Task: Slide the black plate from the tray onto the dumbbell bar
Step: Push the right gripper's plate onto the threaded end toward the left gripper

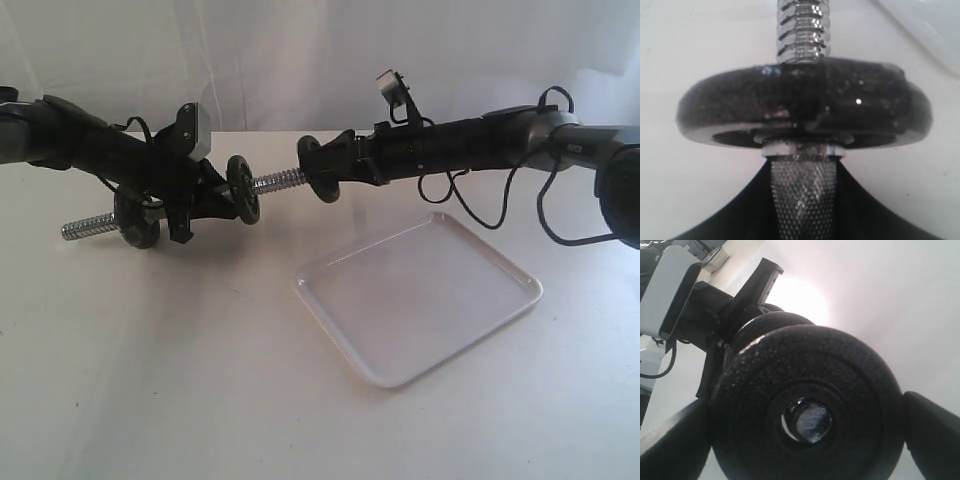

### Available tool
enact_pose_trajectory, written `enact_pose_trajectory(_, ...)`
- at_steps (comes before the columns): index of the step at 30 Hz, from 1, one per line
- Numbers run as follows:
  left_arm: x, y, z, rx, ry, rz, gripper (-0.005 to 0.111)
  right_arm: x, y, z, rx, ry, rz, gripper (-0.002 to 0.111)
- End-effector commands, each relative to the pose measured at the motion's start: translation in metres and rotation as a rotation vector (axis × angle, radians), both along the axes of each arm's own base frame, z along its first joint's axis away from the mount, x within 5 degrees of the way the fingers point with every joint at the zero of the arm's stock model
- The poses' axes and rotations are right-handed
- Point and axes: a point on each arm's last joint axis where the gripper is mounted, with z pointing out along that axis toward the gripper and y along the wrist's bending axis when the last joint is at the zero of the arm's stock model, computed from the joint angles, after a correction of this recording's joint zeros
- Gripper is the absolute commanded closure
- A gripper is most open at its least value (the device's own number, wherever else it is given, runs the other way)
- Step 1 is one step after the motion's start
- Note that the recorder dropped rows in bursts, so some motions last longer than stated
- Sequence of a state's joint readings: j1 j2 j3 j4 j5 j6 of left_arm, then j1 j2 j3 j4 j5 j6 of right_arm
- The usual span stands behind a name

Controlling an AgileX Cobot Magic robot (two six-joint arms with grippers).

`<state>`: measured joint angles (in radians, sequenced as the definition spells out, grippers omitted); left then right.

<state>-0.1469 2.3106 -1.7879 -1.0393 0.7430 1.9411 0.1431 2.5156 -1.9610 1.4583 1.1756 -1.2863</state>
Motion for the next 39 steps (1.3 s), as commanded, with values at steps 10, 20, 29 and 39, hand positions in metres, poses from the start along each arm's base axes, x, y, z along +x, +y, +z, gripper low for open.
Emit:
enact_pose_trajectory(10, -0.008, -0.009, 0.074, -0.244, -0.054, 0.021, 0.107, -0.003, 0.015, 0.009, 0.118, 0.013, 0.016, 0.108)
enact_pose_trajectory(20, -0.008, -0.011, 0.077, -0.279, -0.050, 0.017, 0.107, -0.008, 0.029, 0.010, 0.132, 0.009, 0.040, 0.108)
enact_pose_trajectory(29, -0.010, -0.012, 0.079, -0.312, -0.040, 0.000, 0.107, -0.010, 0.035, 0.010, 0.127, -0.001, 0.057, 0.108)
enact_pose_trajectory(39, -0.013, -0.013, 0.080, -0.325, -0.031, -0.025, 0.107, -0.004, 0.010, 0.003, 0.041, -0.087, 0.064, 0.108)
